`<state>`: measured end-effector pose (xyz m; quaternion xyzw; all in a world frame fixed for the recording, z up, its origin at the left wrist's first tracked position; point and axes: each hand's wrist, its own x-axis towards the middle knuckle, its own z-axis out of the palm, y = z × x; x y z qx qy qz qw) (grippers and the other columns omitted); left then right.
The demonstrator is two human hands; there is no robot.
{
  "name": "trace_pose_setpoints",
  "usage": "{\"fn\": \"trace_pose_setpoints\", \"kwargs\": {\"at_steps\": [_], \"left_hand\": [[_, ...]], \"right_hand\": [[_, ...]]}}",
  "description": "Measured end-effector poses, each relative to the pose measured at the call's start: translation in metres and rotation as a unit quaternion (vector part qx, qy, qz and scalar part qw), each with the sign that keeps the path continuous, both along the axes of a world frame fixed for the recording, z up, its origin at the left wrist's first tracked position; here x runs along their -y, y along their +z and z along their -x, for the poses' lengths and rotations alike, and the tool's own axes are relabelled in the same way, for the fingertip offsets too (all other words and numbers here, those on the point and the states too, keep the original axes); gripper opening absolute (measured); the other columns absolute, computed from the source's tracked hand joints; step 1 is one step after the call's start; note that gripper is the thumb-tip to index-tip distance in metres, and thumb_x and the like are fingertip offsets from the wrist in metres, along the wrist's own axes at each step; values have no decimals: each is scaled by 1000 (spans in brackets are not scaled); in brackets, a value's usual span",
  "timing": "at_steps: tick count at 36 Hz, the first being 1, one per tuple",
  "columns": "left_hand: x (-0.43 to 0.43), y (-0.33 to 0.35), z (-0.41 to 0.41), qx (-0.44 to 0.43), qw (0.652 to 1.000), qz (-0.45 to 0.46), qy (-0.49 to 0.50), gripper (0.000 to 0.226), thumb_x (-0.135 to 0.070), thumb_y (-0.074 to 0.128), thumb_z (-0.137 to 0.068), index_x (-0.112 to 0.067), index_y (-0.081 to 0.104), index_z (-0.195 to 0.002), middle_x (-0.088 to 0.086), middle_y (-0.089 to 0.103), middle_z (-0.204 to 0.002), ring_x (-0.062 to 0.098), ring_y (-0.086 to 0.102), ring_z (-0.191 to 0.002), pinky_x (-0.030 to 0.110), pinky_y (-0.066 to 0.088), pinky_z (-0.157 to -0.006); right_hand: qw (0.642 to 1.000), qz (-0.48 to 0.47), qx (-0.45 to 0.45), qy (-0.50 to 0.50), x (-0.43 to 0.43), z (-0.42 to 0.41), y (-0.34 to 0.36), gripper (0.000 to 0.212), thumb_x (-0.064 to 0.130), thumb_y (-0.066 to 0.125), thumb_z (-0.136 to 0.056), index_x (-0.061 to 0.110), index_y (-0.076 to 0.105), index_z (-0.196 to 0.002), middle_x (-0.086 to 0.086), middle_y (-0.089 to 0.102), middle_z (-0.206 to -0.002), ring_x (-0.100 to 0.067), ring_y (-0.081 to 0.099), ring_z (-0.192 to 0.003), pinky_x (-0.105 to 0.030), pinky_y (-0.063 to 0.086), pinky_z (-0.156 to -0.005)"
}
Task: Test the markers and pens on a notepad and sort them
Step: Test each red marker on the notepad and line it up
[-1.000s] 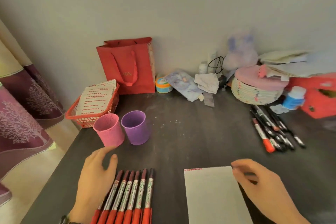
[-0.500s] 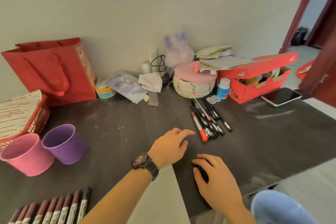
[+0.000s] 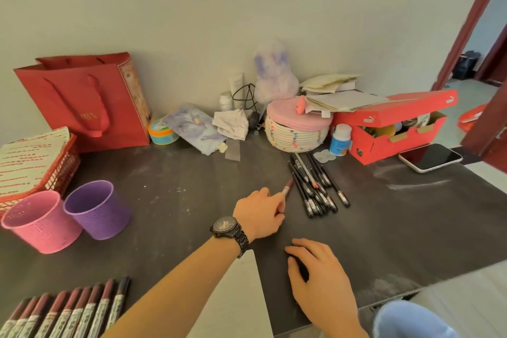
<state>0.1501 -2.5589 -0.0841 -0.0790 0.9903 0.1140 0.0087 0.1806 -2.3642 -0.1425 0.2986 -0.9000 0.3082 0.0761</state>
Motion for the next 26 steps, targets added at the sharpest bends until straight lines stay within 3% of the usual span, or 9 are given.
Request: {"fn": "trace_pose_setpoints", "kwargs": {"at_steps": [5,8,10,14,17,20,22,23,26], "left_hand": [[23,2,-27,-70,971,-203,104,6,-33,49,-99,-30,44,-101,-5,66,-88,23,63,-76,38,54,-69],[29,5,-56,-130,901,-382,161,6,-29,53,-101,-28,48,-104,-7,73,-88,9,62,-62,26,51,-60],[29,6,-80,-164,852,-464,177,4,-26,53,-101,-24,53,-105,-7,74,-89,9,60,-59,26,49,-60],[26,8,-132,-202,799,-537,179,15,-24,45,-105,-20,59,-107,1,74,-93,16,60,-62,30,50,-62],[19,8,-167,-225,780,-551,192,20,-21,41,-106,-15,59,-106,5,71,-86,19,57,-59,31,48,-60],[11,8,-193,-225,781,-550,190,22,-23,39,-107,-16,59,-105,3,68,-82,17,54,-59,28,48,-59],[6,7,-206,-211,782,-556,188,23,-24,38,-107,-17,60,-102,2,66,-79,16,52,-58,25,46,-59],[3,6,-210,-202,783,-558,190,24,-24,38,-107,-18,60,-100,1,65,-76,16,50,-57,24,44,-59],[-6,7,-220,-177,776,-567,213,24,-23,39,-106,-21,59,-93,-2,56,-66,13,43,-54,21,38,-56]], "right_hand": [[1000,20,-7,-5,3,0,2,24,22,84,-79,37,78,-96,25,69,-111,-2,62,-109,-22,52,-83],[999,36,-1,-12,6,-1,5,26,20,88,-74,38,78,-88,26,70,-105,-5,66,-106,-26,56,-78],[999,35,6,-11,6,-2,7,24,22,88,-74,39,77,-86,27,70,-104,-4,66,-106,-24,53,-79],[998,-4,59,-10,6,-4,21,8,46,70,-89,53,66,-90,41,56,-109,7,52,-118,-14,39,-91],[985,16,169,-10,8,-7,38,5,57,60,-89,56,62,-94,39,57,-103,4,52,-117,-20,40,-95],[935,154,320,7,20,-22,57,31,56,53,-87,40,68,-108,20,71,-107,-4,63,-110,-26,48,-92],[870,248,425,27,34,-37,68,27,34,51,-98,21,68,-115,2,75,-108,-18,67,-108,-32,53,-87],[836,279,470,43,42,-46,74,31,31,52,-95,15,66,-118,-4,75,-106,-23,69,-105,-34,55,-83],[785,324,520,89,61,-69,84,46,45,55,-85,14,66,-117,-8,77,-108,-23,74,-101,-40,55,-84]]}}
